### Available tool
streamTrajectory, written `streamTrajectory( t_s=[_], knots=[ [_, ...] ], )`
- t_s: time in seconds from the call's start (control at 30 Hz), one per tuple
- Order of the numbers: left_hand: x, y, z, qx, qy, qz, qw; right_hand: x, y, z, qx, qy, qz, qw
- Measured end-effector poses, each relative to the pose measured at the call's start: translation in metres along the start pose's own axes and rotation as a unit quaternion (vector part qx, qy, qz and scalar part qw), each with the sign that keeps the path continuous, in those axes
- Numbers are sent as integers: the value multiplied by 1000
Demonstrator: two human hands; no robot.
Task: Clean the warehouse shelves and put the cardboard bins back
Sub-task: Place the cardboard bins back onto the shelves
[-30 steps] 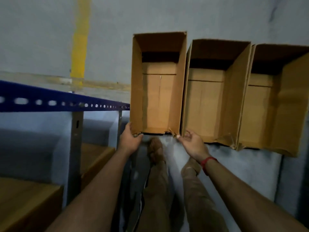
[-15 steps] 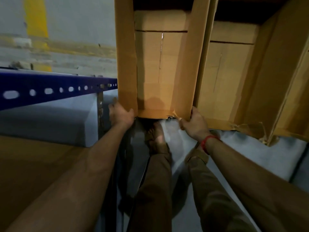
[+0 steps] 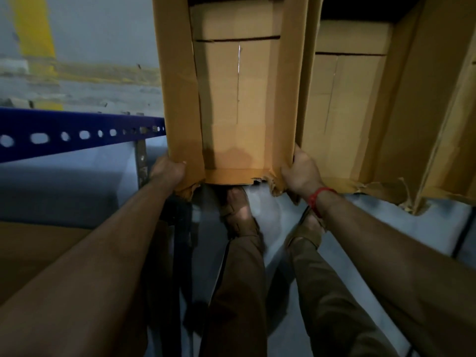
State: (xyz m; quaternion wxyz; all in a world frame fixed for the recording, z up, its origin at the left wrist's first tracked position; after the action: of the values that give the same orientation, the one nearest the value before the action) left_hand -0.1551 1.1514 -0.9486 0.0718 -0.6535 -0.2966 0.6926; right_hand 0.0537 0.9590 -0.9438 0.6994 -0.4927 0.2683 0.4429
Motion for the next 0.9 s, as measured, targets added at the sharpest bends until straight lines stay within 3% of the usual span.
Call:
streamTrajectory(
  t_s=[0.1, 0.27, 0.5, 0.67, 0.9],
  knots=[
    [-27, -6, -11, 63, 12, -5, 998, -17, -19, 3, -13, -34, -13, 999],
    [-81, -22, -8, -35, 119, -34, 992, -50, -53, 5, 0, -60, -23, 998],
    [-155, -79, -1, -12, 250, -111, 962, -118, -92, 32, 66, -98, -41, 992],
    [-232, -111, -15, -20, 276, -170, 946, -175, -135, 59, 72, -114, -49, 990],
    [-346, -138, -25, -54, 280, -209, 935, -275, -207, 93, -24, -138, -117, 983]
  ],
)
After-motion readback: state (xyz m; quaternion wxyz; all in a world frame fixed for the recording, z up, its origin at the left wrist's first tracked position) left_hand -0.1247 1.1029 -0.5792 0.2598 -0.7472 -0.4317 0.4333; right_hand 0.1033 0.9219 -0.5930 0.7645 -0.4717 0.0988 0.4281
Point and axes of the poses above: each hand's wrist, its own x-axis towards the middle knuckle, its own y-axis out of the palm, z = x × y, the point moved 1 cm from there along x, towards the middle knuckle
